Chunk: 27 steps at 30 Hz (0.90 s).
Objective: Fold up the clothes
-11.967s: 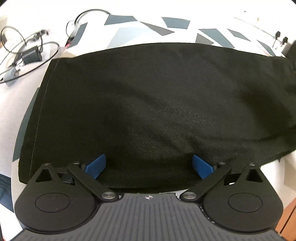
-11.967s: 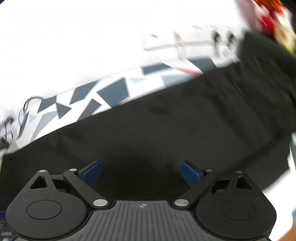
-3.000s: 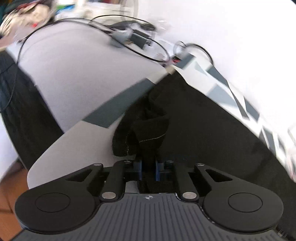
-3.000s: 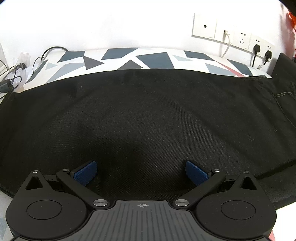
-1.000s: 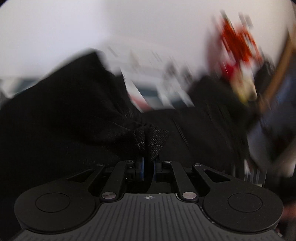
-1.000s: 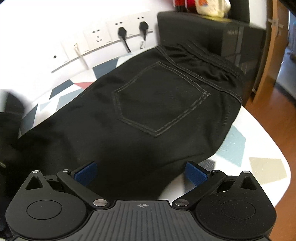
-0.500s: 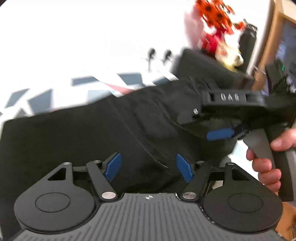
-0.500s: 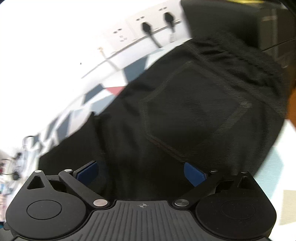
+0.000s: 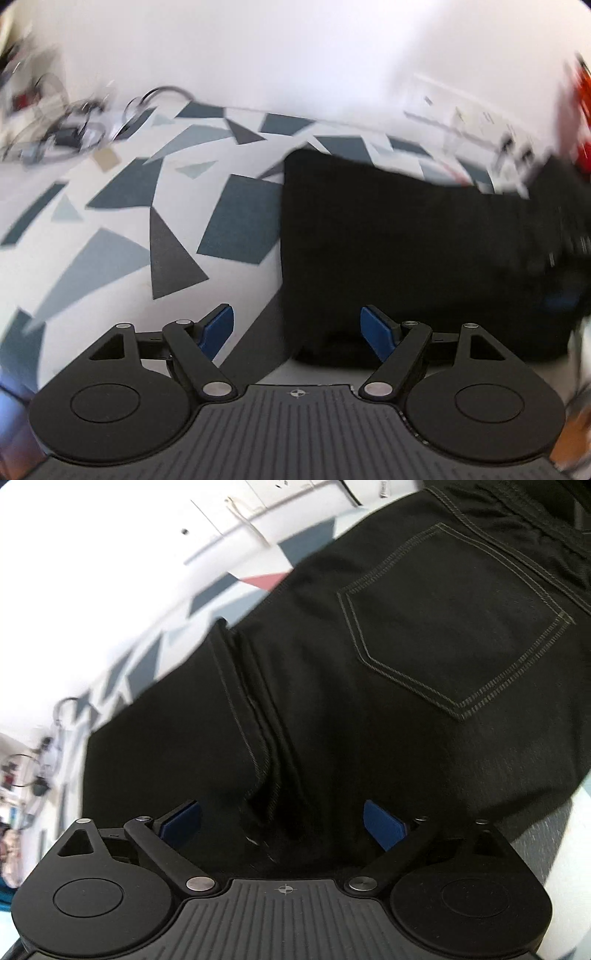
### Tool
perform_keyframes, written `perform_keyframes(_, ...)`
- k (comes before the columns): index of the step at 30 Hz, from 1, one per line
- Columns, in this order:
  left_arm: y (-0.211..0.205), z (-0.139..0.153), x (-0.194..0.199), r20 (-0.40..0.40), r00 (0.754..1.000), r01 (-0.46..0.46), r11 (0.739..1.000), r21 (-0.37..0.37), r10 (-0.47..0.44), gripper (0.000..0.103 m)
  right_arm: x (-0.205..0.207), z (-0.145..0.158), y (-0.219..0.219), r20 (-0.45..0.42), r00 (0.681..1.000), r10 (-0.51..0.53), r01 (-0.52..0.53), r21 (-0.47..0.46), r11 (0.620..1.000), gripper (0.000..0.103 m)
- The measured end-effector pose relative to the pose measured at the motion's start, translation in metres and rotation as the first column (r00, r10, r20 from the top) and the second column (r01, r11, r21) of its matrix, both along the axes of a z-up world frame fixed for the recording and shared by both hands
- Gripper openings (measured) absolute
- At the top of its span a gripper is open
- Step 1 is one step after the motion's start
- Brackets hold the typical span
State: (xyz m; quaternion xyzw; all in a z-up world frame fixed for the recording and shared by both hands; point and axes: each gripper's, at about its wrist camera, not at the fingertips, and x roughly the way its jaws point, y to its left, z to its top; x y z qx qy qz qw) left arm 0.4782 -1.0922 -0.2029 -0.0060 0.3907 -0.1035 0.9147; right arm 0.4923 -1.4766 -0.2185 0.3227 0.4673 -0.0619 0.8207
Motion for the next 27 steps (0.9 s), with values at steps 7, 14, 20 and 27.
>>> perform_keyframes(7,-0.007,-0.024,0.003,-0.036,0.997,0.066,0.997,0.051,-0.064,0.074,-0.005,0.003,0.014,-0.047,0.996,-0.081,0.078,-0.060,0.995,0.076)
perform_keyframes(14,0.001,-0.026,0.006,-0.009,0.999,0.035,0.999,-0.028,-0.035,0.074,-0.018,0.003,0.021,-0.072,0.988,-0.136,0.132,-0.060,0.989,0.078)
perform_keyframes(20,-0.009,-0.037,0.012,0.027,0.998,0.050,0.995,0.092,-0.052,0.048,-0.014,0.000,0.029,-0.064,0.984,-0.167,0.171,0.058,0.984,0.063)
perform_keyframes(27,-0.014,-0.036,0.010,0.084,0.993,0.065,0.982,0.177,-0.081,0.026,-0.017,-0.013,0.031,-0.072,0.970,-0.230,0.239,0.140,0.961,0.014)
